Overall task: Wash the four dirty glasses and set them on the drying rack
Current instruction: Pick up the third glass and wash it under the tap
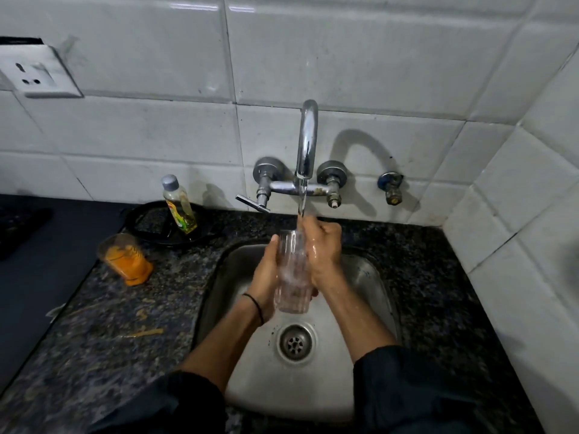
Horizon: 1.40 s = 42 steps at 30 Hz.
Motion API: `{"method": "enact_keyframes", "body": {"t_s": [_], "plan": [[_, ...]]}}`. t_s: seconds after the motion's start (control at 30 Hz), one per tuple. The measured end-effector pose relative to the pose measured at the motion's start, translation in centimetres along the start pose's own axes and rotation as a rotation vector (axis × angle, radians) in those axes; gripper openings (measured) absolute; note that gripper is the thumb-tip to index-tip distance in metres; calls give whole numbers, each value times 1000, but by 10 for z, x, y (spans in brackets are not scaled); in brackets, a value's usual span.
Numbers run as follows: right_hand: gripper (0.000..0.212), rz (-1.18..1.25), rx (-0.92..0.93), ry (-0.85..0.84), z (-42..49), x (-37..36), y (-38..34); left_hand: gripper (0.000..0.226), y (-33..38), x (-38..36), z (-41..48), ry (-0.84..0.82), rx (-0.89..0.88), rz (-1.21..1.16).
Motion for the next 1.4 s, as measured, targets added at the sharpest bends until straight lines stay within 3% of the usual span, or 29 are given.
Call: {"method": "enact_keyframes", "body": {"t_s": [0.07, 0.1, 0.17, 0.23, 0.33, 0.4, 0.47, 0.53, 0.6, 0.67, 0.73, 0.77, 0.8, 0.93, 0.97, 1.03, 1.13, 1.17, 1.23, 1.33, 1.4], "plan": [[43, 35, -14, 10, 0, 2, 2, 52, 6, 1, -1, -7, 55, 20], [47, -63, 74, 50, -4, 1, -2, 52, 10, 0, 2, 57, 26, 58], [47, -348, 318, 103, -13, -5, -13, 58, 22, -1, 3, 299, -125, 355], [46, -486, 399, 131, -18, -11, -20, 68, 23, -1, -3, 428, -238, 502], [44, -241, 164, 50, 0, -5, -12, 58, 11, -3, -1, 162, -78, 89], [43, -37, 25, 8, 5, 0, -7, 54, 13, -6, -3, -33, 38, 2], [45, -119, 100, 33, -2, 0, -9, 55, 17, -6, 0, 28, 11, 62], [44, -319, 280, 79, -12, -4, -15, 61, 25, -5, 2, 223, -116, 231], [46, -444, 322, 158, -13, -6, -19, 66, 27, -4, -2, 308, -230, 337], [48, -341, 174, 106, -1, -4, -14, 62, 18, -4, 0, 162, -139, 139], [48, -51, -31, -2, 4, -2, -5, 59, 11, -8, -4, -115, 52, -76], [49, 21, -71, -12, 4, -1, -2, 57, 11, -9, -6, -180, 87, -74], [50, 8, -43, 6, 1, -1, -1, 56, 11, -8, -6, -159, 78, -31], [50, -503, 365, 73, -21, -12, -13, 66, 22, -1, 0, 354, -123, 285], [49, -526, 388, 84, -23, -14, -15, 69, 21, 0, -2, 386, -161, 328], [51, -414, 267, 87, -15, -9, -9, 65, 14, 0, -2, 280, -151, 221], [46, 3, -28, 3, 1, 3, 10, 66, 9, -2, -4, -65, 38, -48], [45, 50, -68, 22, 2, 6, 14, 66, 11, -1, -6, -89, 72, -41], [46, -47, 22, 71, -6, 6, 11, 66, 15, 1, -2, 42, 30, 133], [47, -371, 247, 123, -20, 0, -1, 77, 30, 0, -7, 321, -179, 633], [47, -379, 134, 160, -16, 4, 1, 71, 22, -2, -7, 234, -155, 536]]}}
Point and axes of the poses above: each hand's wrist, its own z-axis towards the middle knuckle, its own x-axis out of the back of the hand, y = z × x, the point moved 5 cm from there along z, towards the middle knuckle, and after that the axes turned 8 degrees about z, right-handed, at the moved point
